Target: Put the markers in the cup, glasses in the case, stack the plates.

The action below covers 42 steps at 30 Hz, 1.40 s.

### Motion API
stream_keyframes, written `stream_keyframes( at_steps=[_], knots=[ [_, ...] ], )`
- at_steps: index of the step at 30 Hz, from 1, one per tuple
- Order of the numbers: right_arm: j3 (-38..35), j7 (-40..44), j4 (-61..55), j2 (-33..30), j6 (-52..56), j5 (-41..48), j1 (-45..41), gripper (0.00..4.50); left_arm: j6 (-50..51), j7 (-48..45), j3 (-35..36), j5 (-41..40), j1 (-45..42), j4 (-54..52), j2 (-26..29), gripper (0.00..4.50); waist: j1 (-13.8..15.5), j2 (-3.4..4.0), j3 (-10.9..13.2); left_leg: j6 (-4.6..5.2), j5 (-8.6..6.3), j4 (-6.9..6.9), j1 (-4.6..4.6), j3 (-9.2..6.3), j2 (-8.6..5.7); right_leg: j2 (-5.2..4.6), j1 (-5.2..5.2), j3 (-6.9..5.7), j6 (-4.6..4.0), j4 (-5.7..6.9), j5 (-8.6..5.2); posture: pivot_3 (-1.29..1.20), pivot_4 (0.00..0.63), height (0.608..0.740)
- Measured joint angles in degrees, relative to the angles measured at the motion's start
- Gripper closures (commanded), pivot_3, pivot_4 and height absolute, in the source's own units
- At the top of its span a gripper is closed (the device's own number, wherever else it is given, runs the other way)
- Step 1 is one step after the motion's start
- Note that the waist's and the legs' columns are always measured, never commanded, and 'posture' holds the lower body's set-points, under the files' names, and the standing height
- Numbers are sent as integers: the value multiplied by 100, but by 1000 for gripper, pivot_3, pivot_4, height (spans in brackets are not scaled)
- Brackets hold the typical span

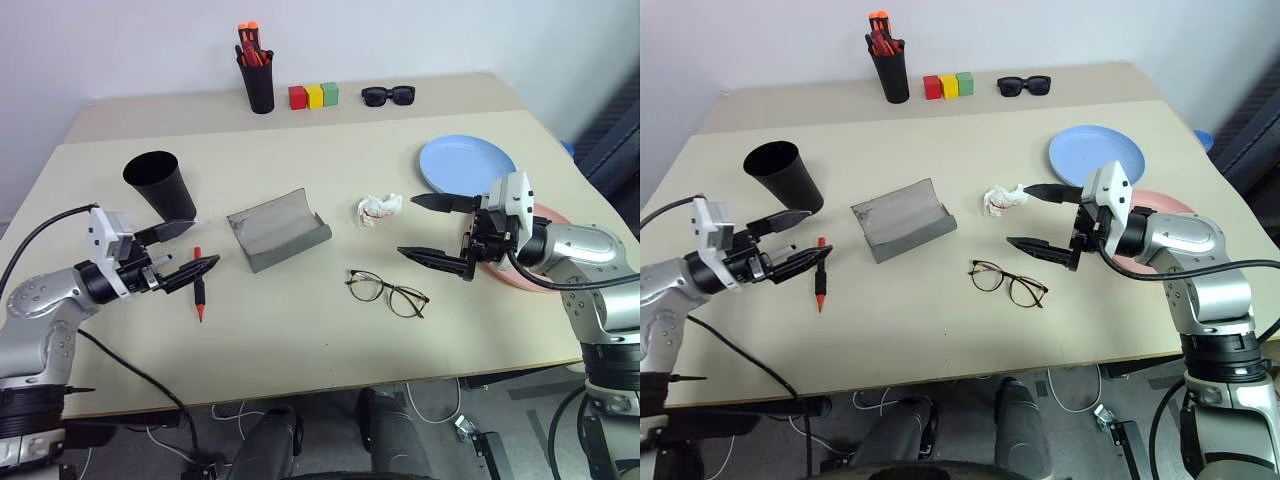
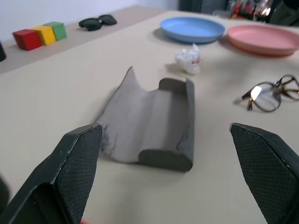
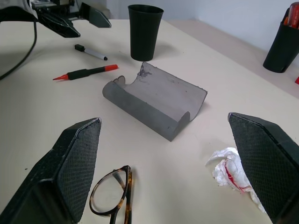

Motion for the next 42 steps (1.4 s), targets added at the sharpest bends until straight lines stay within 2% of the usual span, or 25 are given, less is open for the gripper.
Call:
stream_keyframes(
  at_steps=[6,12,15,19,27,35,38,42],
  knots=[
    [26,-39,-12,35,8,-13,25,57,-122,-272,377,137,193,548,627,0,-7,1,0,1,-1,-2,0,1,0,0,-2,0,0,1,0,0,150,740],
    [157,-143,-155,156,10,-39,43,57,-343,-869,525,506,400,1569,1467,0,-8,3,2,1,-1,-2,-3,3,0,1,-9,0,0,3,-1,0,150,740],
    [258,-206,-196,247,-14,-46,44,57,-592,-1099,569,662,364,2202,1672,0,-6,3,2,2,-1,-3,-2,3,0,1,-9,0,0,4,-1,0,150,740],
    [381,-349,-314,420,-4,-44,40,57,-834,-1290,345,904,-146,3013,1669,0,17,2,1,1,0,-2,-3,1,-1,0,-8,-2,1,6,0,0,150,740],
    [248,-625,-1005,300,237,19,375,57,-1785,-1156,-712,1964,-2170,5188,1183,0,12,-4,-3,0,0,-1,-4,2,-14,0,-8,-4,1,6,1,0,150,740],
    [89,-890,-1333,253,330,28,492,57,-2011,-1416,-1355,2587,-2859,6273,802,0,-18,-5,-3,2,-1,-2,-5,4,-13,4,-12,-4,1,7,1,0,150,740],
    [52,-953,-1415,218,367,34,588,0,-2006,-1641,-1440,2718,-2937,6365,776,859,-2,-7,-5,3,-1,0,-3,5,-14,1,-8,-4,2,7,1,0,150,740],
    [35,-993,-1416,178,367,30,605,0,-1861,-1838,-1532,2784,-3005,6371,777,2844,-3,-6,-5,3,-1,1,0,5,-14,1,-5,-4,2,9,1,0,150,740]
  ],
)
